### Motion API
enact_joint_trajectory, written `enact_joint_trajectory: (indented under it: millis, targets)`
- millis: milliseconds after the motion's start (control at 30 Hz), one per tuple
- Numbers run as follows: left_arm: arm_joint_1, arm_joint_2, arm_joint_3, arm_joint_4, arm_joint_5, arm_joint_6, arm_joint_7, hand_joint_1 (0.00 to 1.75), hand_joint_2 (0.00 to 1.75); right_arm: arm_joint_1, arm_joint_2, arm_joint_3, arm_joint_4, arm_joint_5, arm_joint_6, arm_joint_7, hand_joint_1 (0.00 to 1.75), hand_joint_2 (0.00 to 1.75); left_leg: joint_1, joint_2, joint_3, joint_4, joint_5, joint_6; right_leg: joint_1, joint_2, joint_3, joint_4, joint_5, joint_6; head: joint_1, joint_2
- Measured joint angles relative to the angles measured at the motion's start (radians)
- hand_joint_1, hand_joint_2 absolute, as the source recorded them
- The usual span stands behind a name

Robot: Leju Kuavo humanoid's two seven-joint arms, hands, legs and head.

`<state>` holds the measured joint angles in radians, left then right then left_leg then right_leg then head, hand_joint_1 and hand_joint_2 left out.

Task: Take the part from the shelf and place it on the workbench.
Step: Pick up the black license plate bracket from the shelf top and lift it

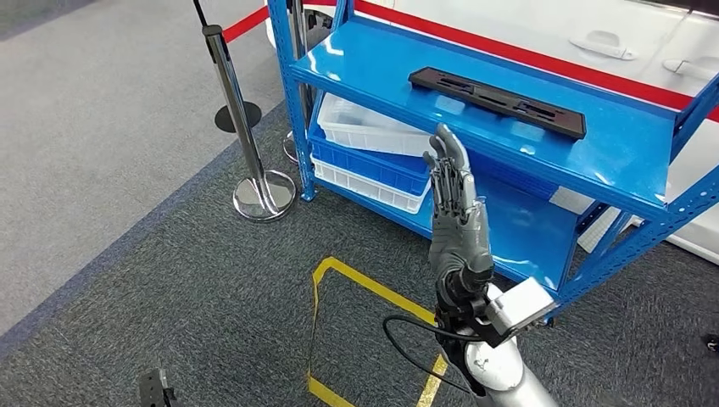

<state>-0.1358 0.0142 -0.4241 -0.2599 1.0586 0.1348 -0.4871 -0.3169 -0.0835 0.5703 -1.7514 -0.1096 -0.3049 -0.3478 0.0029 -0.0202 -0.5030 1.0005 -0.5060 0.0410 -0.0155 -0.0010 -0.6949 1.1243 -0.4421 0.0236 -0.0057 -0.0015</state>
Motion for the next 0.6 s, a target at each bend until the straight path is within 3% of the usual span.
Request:
enact_joint_trajectory:
  millis: [67, 133, 200, 267, 333, 400, 433, 467, 533, 567, 600]
  targets:
    - [-0.002, 0.0, -0.003, 0.001, 0.0, 0.0, 0.0, 0.0, 0.0, 0.0, -0.001, 0.0, 0.002, 0.0, 0.0, 0.002, 0.0, 0.0, -0.001, -0.003, 0.01, 0.001, -0.02, -0.014, 0.004, 0.001, 0.018, -0.078, 0.06, -0.013, -0.002, 0.0]
    - [-0.003, 0.0, -0.004, 0.001, 0.0, 0.0, 0.001, 0.0, 0.0, -0.002, -0.001, 0.001, 0.002, 0.001, 0.001, 0.003, 0.0, 0.0, -0.001, -0.004, 0.011, 0.011, -0.021, -0.027, 0.007, 0.003, 0.025, -0.087, 0.058, -0.033, -0.003, 0.0]
    - [-0.004, 0.0, -0.006, 0.001, 0.0, 0.0, 0.001, 0.0, 0.0, -0.004, 0.0, 0.001, 0.002, 0.001, 0.001, 0.003, 0.0, 0.0, 0.001, 0.0, -0.005, 0.06, -0.013, -0.035, 0.006, 0.004, 0.043, -0.094, 0.052, -0.049, -0.006, 0.0]
    - [-0.006, -0.001, -0.007, 0.001, 0.0, 0.001, 0.001, 0.0, 0.0, -0.006, 0.0, 0.001, 0.002, 0.001, 0.002, 0.003, 0.0, 0.0, 0.003, 0.006, -0.069, 0.166, -0.027, -0.04, 0.006, 0.002, 0.064, -0.098, 0.039, -0.06, -0.009, 0.0]
    - [-0.005, -0.002, -0.008, 0.001, 0.001, 0.002, 0.001, 0.0, 0.0, -0.007, 0.0, 0.001, 0.002, 0.001, 0.003, 0.004, 0.0, 0.0, 0.004, 0.008, -0.152, 0.274, -0.081, -0.045, 0.009, 0.002, 0.083, -0.099, 0.021, -0.064, -0.009, 0.0]
    - [-0.001, -0.002, -0.008, 0.001, 0.001, 0.003, 0.001, 0.0, 0.0, -0.006, 0.0, 0.001, 0.003, 0.001, 0.003, 0.004, 0.0, 0.0, 0.005, 0.008, -0.199, 0.29, -0.115, -0.048, 0.013, 0.003, 0.108, -0.099, 0.001, -0.065, -0.01, 0.0]
    - [0.0, -0.002, -0.008, 0.001, 0.001, 0.003, 0.001, 0.0, 0.0, -0.006, 0.0, 0.001, 0.004, 0.001, 0.003, 0.004, 0.0, 0.0, 0.005, 0.008, -0.202, 0.253, -0.099, -0.046, 0.015, 0.004, 0.123, -0.099, -0.011, -0.064, -0.01, 0.0]
    - [0.001, -0.002, -0.008, 0.001, 0.001, 0.003, 0.001, 0.0, 0.0, -0.006, 0.0, 0.001, 0.004, 0.001, 0.003, 0.004, 0.0, 0.0, 0.004, 0.008, -0.193, 0.195, -0.056, -0.04, 0.017, 0.004, 0.139, -0.099, -0.022, -0.063, -0.01, 0.0]
    - [0.002, -0.001, -0.008, 0.001, 0.001, 0.003, 0.002, 0.0, 0.0, -0.007, 0.0, 0.001, 0.006, 0.001, 0.004, 0.004, 0.0, 0.0, -0.002, 0.011, -0.174, 0.073, 0.056, -0.025, 0.02, 0.005, 0.16, -0.099, -0.043, -0.058, -0.009, 0.0]
    - [0.002, -0.001, -0.008, 0.002, 0.001, 0.004, 0.002, 0.0, 0.0, -0.008, 0.0, 0.001, 0.007, 0.001, 0.006, 0.005, 0.0, 0.0, -0.007, 0.012, -0.167, 0.038, 0.092, -0.019, 0.021, 0.005, 0.166, -0.099, -0.053, -0.053, -0.009, 0.0]
    - [0.003, -0.001, -0.008, 0.002, 0.001, 0.004, 0.003, 0.0, 0.0, -0.009, 0.0, 0.001, 0.008, 0.001, 0.007, 0.006, 0.0, 0.0, -0.01, 0.013, -0.164, 0.019, 0.107, -0.014, 0.02, 0.006, 0.169, -0.096, -0.057, -0.047, -0.008, 0.0]
